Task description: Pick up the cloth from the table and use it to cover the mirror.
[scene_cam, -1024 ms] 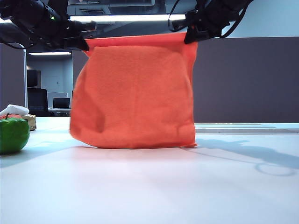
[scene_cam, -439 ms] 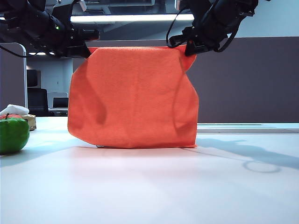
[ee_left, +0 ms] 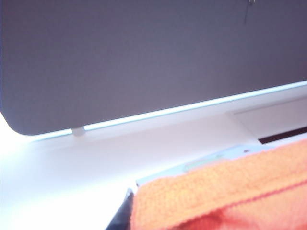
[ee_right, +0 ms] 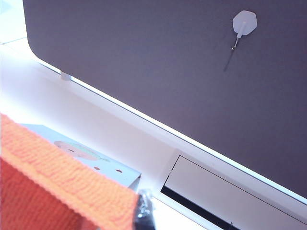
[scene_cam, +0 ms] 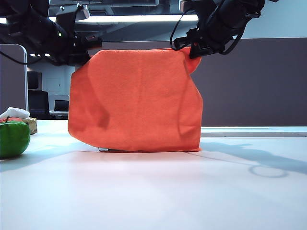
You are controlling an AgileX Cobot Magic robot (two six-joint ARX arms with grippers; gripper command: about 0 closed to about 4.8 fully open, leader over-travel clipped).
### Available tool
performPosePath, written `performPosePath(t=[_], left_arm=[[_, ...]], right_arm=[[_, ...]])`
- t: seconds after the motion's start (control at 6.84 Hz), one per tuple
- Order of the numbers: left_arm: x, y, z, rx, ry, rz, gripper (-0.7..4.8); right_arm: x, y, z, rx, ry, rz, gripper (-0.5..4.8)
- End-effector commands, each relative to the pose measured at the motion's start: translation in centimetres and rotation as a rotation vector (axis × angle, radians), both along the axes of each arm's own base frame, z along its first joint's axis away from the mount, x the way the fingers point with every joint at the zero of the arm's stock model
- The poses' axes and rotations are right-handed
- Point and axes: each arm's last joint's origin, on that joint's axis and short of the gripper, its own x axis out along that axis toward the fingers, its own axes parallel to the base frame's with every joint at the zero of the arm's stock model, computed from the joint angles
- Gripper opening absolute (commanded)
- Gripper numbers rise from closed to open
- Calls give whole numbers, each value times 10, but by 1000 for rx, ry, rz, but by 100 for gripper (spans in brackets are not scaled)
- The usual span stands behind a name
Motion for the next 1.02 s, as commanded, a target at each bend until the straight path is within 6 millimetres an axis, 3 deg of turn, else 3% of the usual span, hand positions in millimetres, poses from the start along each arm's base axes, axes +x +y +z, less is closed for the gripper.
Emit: performPosePath(t=[0.15, 0.59, 1.02], left_arm=[[3, 3, -9, 20, 57, 46, -5], [3, 3, -9, 23, 63, 52, -5], [3, 4, -11, 34, 83, 77, -5]], right_arm=[[0, -3, -7, -40, 73, -35, -5], [2, -2, 5, 14, -43, -37, -5], [15, 0, -17, -2, -9, -48, -5]])
